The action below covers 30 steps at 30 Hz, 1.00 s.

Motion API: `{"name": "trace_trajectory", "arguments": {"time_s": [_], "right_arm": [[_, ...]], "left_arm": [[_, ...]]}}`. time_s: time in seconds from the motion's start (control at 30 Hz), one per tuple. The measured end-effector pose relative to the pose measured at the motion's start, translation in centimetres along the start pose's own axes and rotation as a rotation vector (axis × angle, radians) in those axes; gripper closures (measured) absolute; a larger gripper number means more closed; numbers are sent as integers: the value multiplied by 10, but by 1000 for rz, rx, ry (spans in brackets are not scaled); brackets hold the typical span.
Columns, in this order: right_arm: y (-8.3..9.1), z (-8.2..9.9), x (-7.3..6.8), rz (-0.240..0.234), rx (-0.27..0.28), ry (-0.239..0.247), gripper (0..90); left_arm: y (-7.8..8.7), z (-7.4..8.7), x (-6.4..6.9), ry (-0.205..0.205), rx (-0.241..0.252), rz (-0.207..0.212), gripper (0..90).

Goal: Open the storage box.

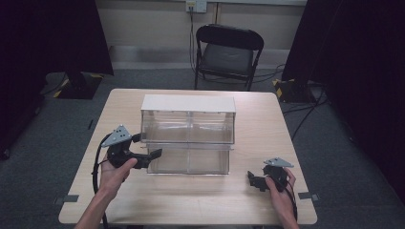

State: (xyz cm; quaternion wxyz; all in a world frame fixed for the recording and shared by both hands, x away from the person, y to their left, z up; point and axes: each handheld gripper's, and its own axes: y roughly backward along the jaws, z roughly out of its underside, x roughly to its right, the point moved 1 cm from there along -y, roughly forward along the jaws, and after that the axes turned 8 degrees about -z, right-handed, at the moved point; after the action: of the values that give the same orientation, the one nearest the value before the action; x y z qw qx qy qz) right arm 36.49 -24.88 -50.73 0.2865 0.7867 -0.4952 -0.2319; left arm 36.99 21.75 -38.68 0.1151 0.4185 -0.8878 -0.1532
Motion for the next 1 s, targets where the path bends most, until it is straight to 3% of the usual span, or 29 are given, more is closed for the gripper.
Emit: {"name": "trace_trajectory", "arguments": {"time_s": [1.0], "right_arm": [[0,0,0,0,0,0,86]], "left_arm": [[0,0,1,3,0,-8,99]]}}
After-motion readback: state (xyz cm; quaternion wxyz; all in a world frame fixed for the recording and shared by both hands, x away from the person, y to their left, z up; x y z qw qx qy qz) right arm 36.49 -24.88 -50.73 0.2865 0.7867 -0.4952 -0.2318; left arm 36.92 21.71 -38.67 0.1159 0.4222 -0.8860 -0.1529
